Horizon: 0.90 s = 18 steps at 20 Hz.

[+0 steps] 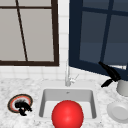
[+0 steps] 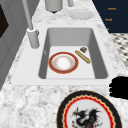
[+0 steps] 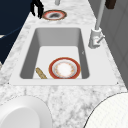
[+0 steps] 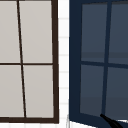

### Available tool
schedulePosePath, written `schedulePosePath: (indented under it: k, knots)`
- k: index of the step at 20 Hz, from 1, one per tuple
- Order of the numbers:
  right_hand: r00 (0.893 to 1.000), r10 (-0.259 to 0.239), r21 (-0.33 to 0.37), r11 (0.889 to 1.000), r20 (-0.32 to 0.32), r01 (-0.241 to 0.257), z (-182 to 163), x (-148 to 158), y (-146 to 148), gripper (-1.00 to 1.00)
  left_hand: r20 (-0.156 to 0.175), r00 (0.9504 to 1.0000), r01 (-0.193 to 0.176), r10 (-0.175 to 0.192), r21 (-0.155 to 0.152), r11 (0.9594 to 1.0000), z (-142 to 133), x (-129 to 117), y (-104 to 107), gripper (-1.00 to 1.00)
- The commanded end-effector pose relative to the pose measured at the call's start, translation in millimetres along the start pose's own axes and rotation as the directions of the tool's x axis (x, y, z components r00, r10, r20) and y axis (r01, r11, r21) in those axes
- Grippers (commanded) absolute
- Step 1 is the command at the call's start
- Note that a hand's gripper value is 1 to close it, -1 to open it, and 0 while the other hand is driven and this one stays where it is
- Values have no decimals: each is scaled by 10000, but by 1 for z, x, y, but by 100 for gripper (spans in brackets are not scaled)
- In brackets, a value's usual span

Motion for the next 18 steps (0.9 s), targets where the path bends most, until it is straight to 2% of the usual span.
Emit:
schedulePosePath:
  k: [1,10,15,18]
  knots:
    - [9952,-866,14,9962,-449,867,-14,-10,-9,-100,0,10000,0,0,0,10000,0,0,0,0]
    - [9980,-591,555,9966,-208,601,-48,-55,-18,-100,0,10000,0,0,0,10000,0,0,0,0]
    - [9973,-730,719,9947,-38,731,-70,-79,-21,-100,0,10000,0,0,0,10000,0,0,0,0]
    - [9943,-1067,927,9899,-83,1070,-80,-93,-16,-100,0,10000,0,0,0,10000,0,0,0,0]
